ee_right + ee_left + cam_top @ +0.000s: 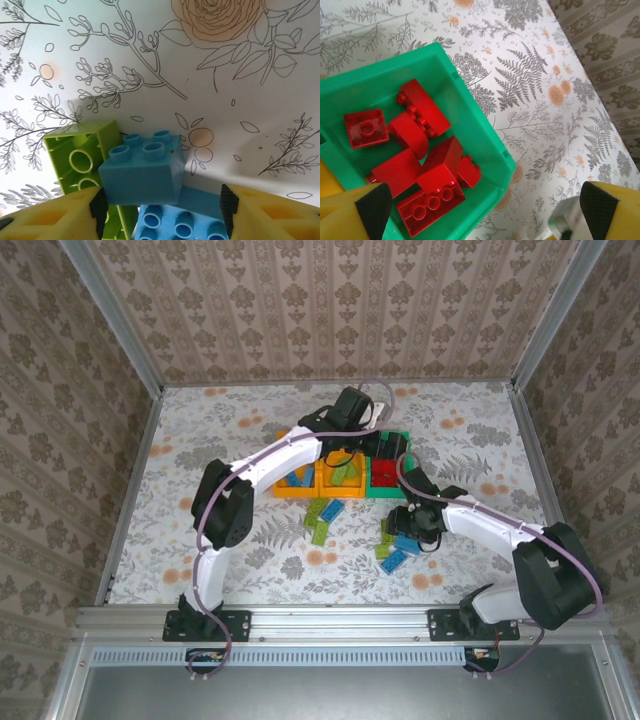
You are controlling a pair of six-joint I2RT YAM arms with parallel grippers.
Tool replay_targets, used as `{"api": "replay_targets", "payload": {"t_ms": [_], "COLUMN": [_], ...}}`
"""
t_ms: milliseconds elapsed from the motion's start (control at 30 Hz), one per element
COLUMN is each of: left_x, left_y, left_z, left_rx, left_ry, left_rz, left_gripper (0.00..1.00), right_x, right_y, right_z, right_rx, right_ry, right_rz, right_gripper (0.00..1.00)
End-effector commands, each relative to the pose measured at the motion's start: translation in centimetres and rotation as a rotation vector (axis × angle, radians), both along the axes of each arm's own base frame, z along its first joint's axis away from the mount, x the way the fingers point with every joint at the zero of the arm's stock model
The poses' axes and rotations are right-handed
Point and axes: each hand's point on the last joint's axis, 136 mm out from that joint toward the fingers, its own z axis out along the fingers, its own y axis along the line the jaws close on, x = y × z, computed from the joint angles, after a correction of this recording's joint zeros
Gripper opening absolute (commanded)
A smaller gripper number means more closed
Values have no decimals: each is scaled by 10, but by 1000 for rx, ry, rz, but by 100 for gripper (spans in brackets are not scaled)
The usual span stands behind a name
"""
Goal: Sort the legos into containers by color
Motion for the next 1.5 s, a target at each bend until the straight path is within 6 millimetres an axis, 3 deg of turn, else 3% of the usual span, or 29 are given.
{"api": "replay_targets", "payload": {"t_ms": [0,533,633,800,1000,1200,1367,1467], "left_x": [-1,-7,-7,-7,-5,-6,-26,-42], "left_y": [9,25,33,56,109,211,289,312], "left_z": [14,-7,-10,-8,-2,-9,-30,-46], "left_rx": [-12,18,31,42,99,202,272,321], "left_ry": [-46,-2,2,-21,-101,-141,-92,-40], "left_rz": [4,23,47,106,235,511,672,695], "left_gripper": [100,100,100,100,100,100,100,100], "right_x": [12,23,26,48,82,120,150,162], "right_y": [-2,-9,-5,22,79,140,189,212], "right_z": [0,10,24,74,114,135,137,131], "right_rx": [-47,-94,-60,102,352,483,558,575], "right_ry": [-22,-63,-92,-249,-328,-335,-305,-284], "right_rz": [17,28,21,41,108,192,227,237], "right_gripper": [62,27,25,25,25,25,25,25]}}
